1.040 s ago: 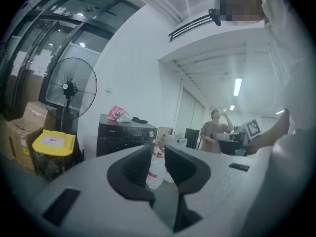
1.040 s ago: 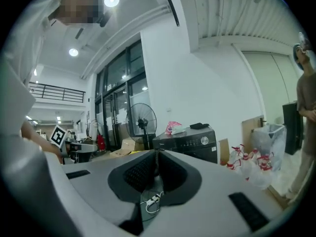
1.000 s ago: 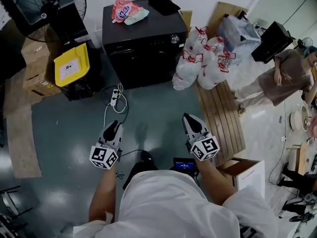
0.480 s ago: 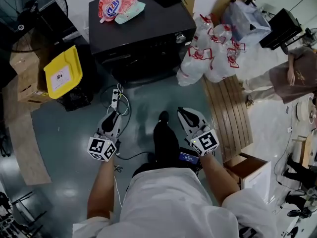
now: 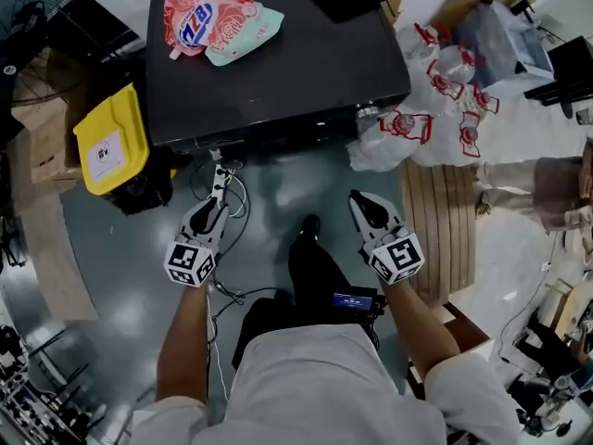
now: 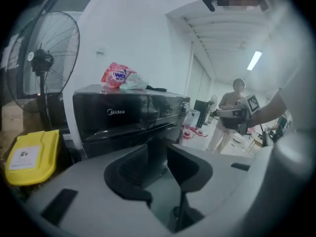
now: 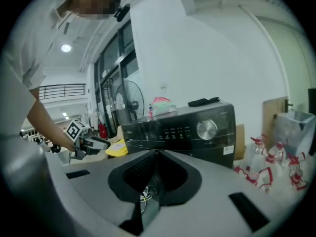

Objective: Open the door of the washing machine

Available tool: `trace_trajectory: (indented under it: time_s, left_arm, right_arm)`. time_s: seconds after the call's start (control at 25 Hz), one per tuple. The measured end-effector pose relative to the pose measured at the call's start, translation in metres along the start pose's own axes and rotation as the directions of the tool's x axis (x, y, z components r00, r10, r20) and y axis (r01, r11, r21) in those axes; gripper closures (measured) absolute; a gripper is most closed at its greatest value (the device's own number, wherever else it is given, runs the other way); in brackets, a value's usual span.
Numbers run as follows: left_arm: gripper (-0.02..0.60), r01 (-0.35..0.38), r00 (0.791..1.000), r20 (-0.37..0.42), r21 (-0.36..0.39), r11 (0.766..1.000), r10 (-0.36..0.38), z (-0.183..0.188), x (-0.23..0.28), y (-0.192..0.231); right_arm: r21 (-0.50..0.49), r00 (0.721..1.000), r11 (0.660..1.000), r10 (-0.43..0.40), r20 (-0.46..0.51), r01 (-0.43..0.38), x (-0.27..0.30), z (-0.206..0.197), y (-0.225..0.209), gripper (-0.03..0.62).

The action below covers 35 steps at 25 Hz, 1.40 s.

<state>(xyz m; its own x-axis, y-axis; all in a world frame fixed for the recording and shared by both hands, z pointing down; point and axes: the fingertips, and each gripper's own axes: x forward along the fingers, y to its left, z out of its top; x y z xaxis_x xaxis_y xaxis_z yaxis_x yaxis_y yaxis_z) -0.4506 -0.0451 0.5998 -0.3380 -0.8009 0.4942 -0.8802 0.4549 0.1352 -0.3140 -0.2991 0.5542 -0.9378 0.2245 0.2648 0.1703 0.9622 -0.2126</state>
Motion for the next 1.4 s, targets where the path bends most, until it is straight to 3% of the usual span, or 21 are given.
trace_trajectory:
  time_s: [0.16, 0.48, 0.68, 0.88, 0.96, 1.12, 1.28, 1.4]
  left_arm:
    - [0.448, -0.008, 0.998, -0.058, 0.023, 1.000, 0.009, -0.019, 0.035, 0.031]
    - [0.436, 0.047, 0.982, -0.189, 0.123, 0.991, -0.024, -0.073, 0.091, 0.089]
    - [0.417, 0.160, 0.958, -0.274, 0.252, 0.954, -0.088, -0.109, 0.122, 0.109]
    - [0.425, 0.273, 0.938, -0.294, 0.299, 0.914, -0.184, -0.121, 0.144, 0.109]
    - [0.426, 0.291, 0.933, -0.306, 0.330, 0.898, -0.190, -0.127, 0.150, 0.104]
    - [0.446, 0.278, 0.942, -0.276, 0.322, 0.905, -0.191, -0.124, 0.156, 0.099]
    - [0.457, 0.303, 0.935, -0.285, 0.326, 0.896, -0.213, -0.123, 0.155, 0.098]
    - [0.452, 0.280, 0.938, -0.285, 0.277, 0.919, -0.199, -0.122, 0.156, 0.100]
  right_arm:
    - [0.015, 1.000, 1.000, 0.016, -0.025, -0.015, 0.038, -0.011, -0.023, 0.551]
    - [0.015, 0.993, 0.996, 0.093, -0.069, -0.092, 0.094, -0.038, -0.024, 0.551]
    - [0.092, 0.995, 0.995, 0.057, -0.077, -0.049, 0.098, -0.063, -0.029, 0.551]
    - [0.064, 0.996, 0.998, 0.007, -0.090, -0.001, 0.082, -0.090, -0.001, 0.551]
    - [0.073, 0.996, 0.997, -0.007, -0.084, 0.013, 0.077, -0.098, 0.008, 0.551]
    - [0.076, 0.997, 0.996, -0.038, -0.063, 0.043, 0.065, -0.099, 0.015, 0.551]
    - [0.062, 0.999, 0.998, -0.027, -0.043, 0.030, 0.063, -0.094, 0.024, 0.551]
    - [0.021, 0.999, 1.000, -0.019, -0.039, 0.019, 0.065, -0.094, 0.031, 0.551]
